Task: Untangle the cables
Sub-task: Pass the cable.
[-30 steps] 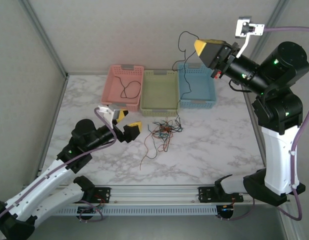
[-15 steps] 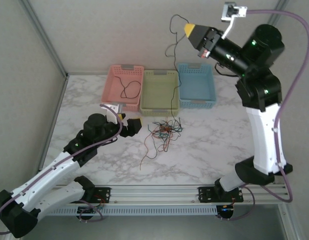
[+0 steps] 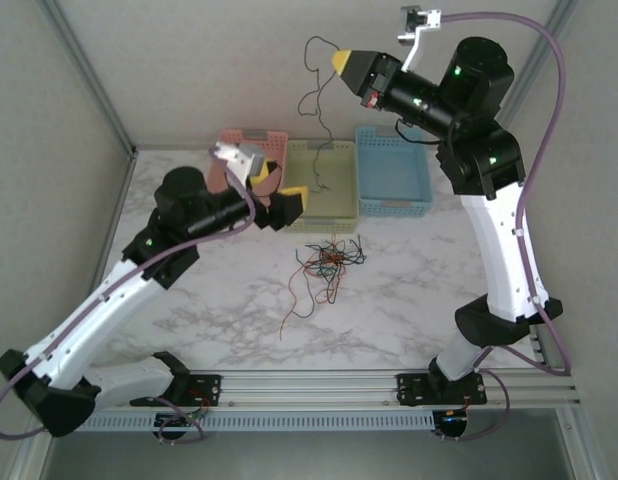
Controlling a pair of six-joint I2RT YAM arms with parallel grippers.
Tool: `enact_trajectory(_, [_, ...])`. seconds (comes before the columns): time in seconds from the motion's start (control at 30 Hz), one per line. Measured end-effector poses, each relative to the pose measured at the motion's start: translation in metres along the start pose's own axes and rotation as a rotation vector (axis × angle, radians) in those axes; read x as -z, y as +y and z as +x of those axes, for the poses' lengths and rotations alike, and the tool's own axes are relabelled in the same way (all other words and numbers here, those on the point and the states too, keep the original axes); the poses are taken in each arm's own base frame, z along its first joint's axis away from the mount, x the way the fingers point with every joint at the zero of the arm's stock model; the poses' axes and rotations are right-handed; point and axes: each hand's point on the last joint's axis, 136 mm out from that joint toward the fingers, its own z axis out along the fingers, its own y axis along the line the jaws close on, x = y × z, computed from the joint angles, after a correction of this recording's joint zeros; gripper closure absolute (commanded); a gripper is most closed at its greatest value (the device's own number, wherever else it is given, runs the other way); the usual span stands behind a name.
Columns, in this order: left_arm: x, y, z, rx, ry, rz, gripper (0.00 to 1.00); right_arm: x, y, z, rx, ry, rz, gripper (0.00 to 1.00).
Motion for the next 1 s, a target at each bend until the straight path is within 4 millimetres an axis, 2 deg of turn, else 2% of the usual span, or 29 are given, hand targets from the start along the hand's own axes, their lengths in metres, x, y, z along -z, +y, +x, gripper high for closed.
enact_trajectory(0.1, [-0.021,-0.003,-0.017,-0.052,-0.011,0.039,0.04,-0.001,0.006,0.007,-0.004,0.021,-0.015,1.00])
enact_trajectory(0.27, [-0.038,-0.010,-0.010,-0.123,0.022,0.097,0.16,-0.005,0.009,0.019,-0.014,0.057,-0.028,1.00])
enact_trajectory(0.6, [-0.042,-0.011,-0.008,-0.164,0.004,0.112,0.40,-0.007,0.009,0.026,-0.027,0.082,-0.034,1.00])
enact_trajectory(0.87, [-0.043,-0.028,-0.013,-0.163,-0.036,0.179,0.42,-0.008,0.004,0.031,-0.038,0.100,-0.022,1.00])
enact_trajectory(1.0, [-0.046,-0.029,-0.012,-0.163,-0.036,0.188,0.45,-0.008,0.006,0.033,-0.041,0.108,-0.028,1.00])
